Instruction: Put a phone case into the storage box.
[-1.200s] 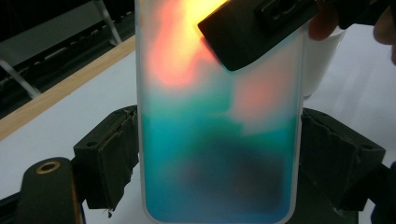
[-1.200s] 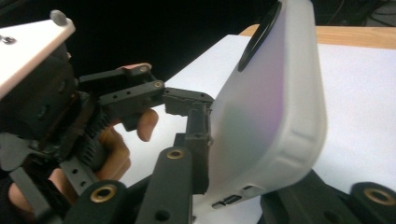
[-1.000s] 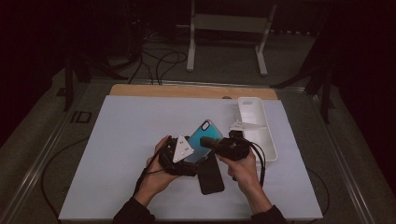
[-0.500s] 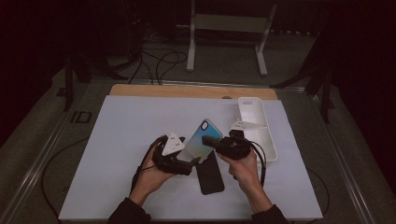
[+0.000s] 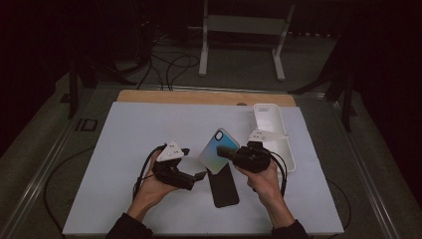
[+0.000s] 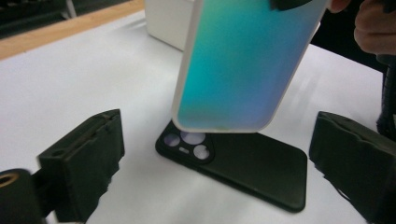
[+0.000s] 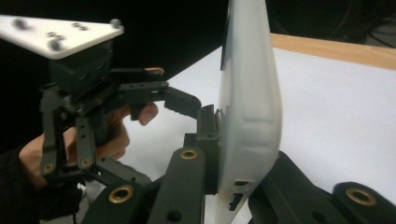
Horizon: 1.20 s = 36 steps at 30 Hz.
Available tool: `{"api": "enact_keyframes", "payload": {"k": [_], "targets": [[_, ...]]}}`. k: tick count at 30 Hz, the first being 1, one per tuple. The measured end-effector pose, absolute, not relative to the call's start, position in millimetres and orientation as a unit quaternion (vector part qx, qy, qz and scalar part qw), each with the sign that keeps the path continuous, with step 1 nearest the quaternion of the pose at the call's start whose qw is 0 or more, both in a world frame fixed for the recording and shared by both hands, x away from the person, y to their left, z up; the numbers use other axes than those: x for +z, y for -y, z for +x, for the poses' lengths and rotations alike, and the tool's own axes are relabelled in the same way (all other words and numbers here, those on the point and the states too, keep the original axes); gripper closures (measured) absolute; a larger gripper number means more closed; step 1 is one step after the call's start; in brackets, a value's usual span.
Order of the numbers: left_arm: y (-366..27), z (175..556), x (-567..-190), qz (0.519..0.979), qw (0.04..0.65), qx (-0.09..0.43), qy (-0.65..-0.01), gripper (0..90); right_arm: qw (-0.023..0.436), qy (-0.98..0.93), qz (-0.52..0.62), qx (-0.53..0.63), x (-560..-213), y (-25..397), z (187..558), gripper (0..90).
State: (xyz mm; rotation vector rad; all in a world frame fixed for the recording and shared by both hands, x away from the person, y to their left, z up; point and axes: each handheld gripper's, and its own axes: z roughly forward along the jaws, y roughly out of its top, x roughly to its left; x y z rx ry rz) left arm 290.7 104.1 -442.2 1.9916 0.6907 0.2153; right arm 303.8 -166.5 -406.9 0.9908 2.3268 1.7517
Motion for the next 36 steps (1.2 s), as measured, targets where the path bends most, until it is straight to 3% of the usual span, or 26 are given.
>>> {"api": "enact_keyframes", "payload": {"k": [10,20,29,36], "targets": [[-101.9,288.2,-442.7,0.827,0.487,0.083,-0.268,1.9,0.042,-0.760,0.300,0.576,-414.4,177.8,296.0,86.5],[-97.8,282.8,-444.8,0.832,0.491,0.071,-0.247,10.1,0.036,-0.769,0.267,0.580,-412.6,173.2,291.0,86.5],[-89.4,277.5,-448.4,0.843,0.501,0.024,-0.194,24.7,-0.001,-0.791,0.192,0.581,-410.3,159.7,281.6,86.4],[-89.3,277.0,-449.7,0.844,0.504,0.013,-0.182,48.2,-0.004,-0.801,0.174,0.572,-410.3,157.7,279.7,86.1]]}}
